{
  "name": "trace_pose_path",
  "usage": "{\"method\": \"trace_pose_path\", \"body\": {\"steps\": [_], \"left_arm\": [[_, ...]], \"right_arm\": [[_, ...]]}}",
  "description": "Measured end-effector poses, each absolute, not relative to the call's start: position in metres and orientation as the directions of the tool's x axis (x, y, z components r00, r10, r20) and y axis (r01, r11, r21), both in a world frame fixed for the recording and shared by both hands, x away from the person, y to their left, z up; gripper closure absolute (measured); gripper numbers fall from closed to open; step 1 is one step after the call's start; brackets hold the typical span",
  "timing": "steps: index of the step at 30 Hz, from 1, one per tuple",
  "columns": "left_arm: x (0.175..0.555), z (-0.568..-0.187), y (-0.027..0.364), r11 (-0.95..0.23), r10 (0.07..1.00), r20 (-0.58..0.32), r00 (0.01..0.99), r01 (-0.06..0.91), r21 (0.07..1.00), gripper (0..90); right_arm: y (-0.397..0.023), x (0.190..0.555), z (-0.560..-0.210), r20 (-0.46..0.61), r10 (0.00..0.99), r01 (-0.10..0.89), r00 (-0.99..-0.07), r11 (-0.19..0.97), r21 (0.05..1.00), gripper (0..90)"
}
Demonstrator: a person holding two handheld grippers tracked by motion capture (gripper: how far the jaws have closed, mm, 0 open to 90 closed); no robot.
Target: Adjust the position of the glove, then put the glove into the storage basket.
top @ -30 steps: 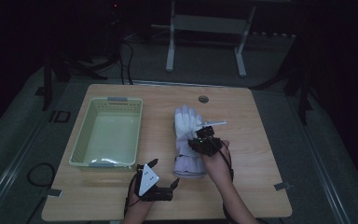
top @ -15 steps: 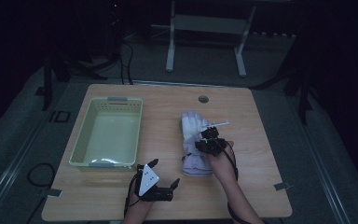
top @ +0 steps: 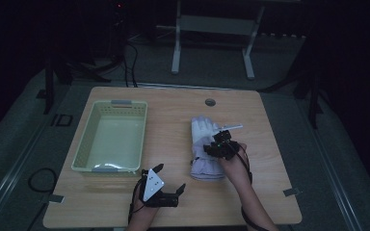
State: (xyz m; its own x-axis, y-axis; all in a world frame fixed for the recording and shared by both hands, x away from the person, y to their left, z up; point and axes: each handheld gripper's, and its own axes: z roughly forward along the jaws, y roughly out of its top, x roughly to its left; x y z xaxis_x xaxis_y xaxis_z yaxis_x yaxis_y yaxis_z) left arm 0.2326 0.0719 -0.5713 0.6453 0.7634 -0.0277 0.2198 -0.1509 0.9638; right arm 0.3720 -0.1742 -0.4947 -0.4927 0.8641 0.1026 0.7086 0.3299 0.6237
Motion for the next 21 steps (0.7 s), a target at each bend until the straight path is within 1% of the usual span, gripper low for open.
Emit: {"method": "trace_pose_path", "body": {"steps": [2,4,6,7,8,10,11,12,13,14,17,21], "left_arm": [[0.233,-0.571,0.072,-0.149,0.762,-0.031,0.647,0.223,0.963,0.0],[0.234,-0.571,0.072,-0.143,0.761,-0.041,0.647,0.229,0.963,0.0],[0.234,-0.571,0.073,-0.135,0.758,-0.052,0.650,0.234,0.963,0.0],[0.234,-0.571,0.073,-0.133,0.760,-0.054,0.647,0.236,0.963,0.0],[0.234,-0.571,0.073,-0.129,0.760,-0.058,0.648,0.237,0.963,0.0],[0.234,-0.571,0.073,-0.128,0.758,-0.061,0.649,0.240,0.962,0.0],[0.234,-0.571,0.073,-0.128,0.758,-0.061,0.649,0.240,0.962,0.0],[0.236,-0.571,0.074,-0.116,0.754,-0.082,0.652,0.255,0.960,0.0],[0.236,-0.571,0.074,-0.116,0.754,-0.082,0.652,0.255,0.960,0.0],[0.237,-0.571,0.074,-0.108,0.751,-0.092,0.654,0.260,0.960,0.0],[0.240,-0.571,0.075,-0.101,0.749,-0.115,0.652,0.283,0.954,0.0],[0.243,-0.570,0.071,-0.121,0.723,-0.148,0.675,0.335,0.934,0.0]], "right_arm": [[-0.177,0.370,-0.491,0.081,0.853,0.678,-0.516,0.349,0.647,42.9],[-0.181,0.369,-0.485,0.087,0.850,0.667,-0.519,0.339,0.664,38.3],[-0.185,0.367,-0.480,0.101,0.840,0.649,-0.534,0.330,0.685,29.7],[-0.187,0.367,-0.478,0.113,0.833,0.656,-0.542,0.335,0.676,28.0],[-0.189,0.366,-0.477,0.120,0.829,0.655,-0.546,0.332,0.679,28.3],[-0.193,0.364,-0.475,0.126,0.821,0.637,-0.557,0.325,0.699,23.9],[-0.193,0.364,-0.475,0.126,0.821,0.637,-0.557,0.325,0.699,23.9],[-0.196,0.361,-0.475,0.114,0.815,0.621,-0.569,0.334,0.709,16.5],[-0.196,0.361,-0.475,0.114,0.815,0.621,-0.569,0.334,0.709,16.5],[-0.198,0.359,-0.476,0.089,0.806,0.603,-0.586,0.360,0.712,14.1],[-0.204,0.357,-0.475,0.076,0.791,0.563,-0.607,0.360,0.744,14.5],[-0.213,0.354,-0.472,0.014,0.778,0.491,-0.628,0.382,0.783,14.6]]}}
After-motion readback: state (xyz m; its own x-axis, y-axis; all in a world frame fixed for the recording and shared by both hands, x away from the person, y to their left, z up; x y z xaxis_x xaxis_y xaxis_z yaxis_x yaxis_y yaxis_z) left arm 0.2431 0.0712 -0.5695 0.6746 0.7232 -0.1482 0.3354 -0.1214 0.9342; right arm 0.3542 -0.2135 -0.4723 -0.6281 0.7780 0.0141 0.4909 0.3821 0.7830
